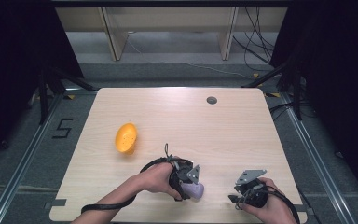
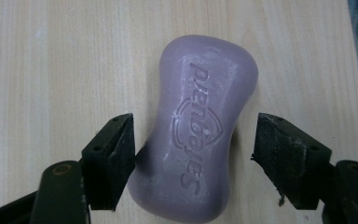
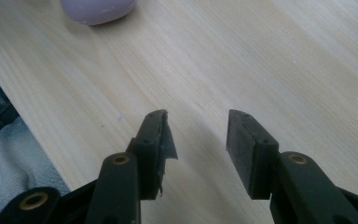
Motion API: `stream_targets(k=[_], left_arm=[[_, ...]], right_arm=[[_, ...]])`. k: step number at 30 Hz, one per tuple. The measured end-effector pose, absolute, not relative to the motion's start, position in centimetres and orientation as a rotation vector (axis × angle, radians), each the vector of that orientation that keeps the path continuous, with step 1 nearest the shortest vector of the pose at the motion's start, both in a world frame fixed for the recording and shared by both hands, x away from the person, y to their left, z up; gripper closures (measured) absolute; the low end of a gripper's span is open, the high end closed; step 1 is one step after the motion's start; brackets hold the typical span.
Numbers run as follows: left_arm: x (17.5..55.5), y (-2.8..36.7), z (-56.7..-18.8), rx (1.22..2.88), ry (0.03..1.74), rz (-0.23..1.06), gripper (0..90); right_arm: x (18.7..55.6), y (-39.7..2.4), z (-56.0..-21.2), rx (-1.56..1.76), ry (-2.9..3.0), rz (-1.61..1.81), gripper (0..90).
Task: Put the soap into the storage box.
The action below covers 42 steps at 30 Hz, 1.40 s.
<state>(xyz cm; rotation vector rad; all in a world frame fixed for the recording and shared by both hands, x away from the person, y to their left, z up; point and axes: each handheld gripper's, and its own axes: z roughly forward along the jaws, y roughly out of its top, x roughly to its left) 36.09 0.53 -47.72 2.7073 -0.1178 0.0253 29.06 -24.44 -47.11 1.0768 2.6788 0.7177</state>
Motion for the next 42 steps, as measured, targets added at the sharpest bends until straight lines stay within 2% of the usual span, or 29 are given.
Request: stream_targets(k=[6,8,19,20,30,34,39,42], left_arm=[[36.1,0.1,-48.0,2.729,-0.146,0.036,32.6],[36.1,0.0,-48.1,2.734,-0.148,0.034,33.2],[35.7,-0.3,-47.8,2.788,-0.167,0.055,43.6],[35.5,-0.4,-48.0,2.765,-0.124,0.04,44.3],[35.7,-0.7,-48.2,2.772,-0.101,0.009,42.3],[35.9,-0.9,-48.1,2.812,-0.135,0.023,45.0],[35.6,-1.1,-48.2,2.807,-0.074,0.011,47.4],[35.7,-1.1,-48.0,2.833,-0.096,0.022,47.9]], right_arm=[[28.9,-24.3,-47.0,1.137,2.698,0.727,57.8],[29.2,-24.5,-47.2,1.057,2.684,0.731,57.8],[29.2,-24.5,-47.1,1.068,2.691,0.722,57.4],[29.1,-24.5,-47.1,1.092,2.694,0.715,57.4],[29.1,-24.5,-47.1,1.118,2.703,0.723,57.1],[29.1,-24.4,-47.1,1.126,2.705,0.727,56.9],[29.1,-24.4,-47.2,1.105,2.691,0.714,56.9],[29.1,-24.4,-47.2,1.107,2.692,0.717,56.8]])
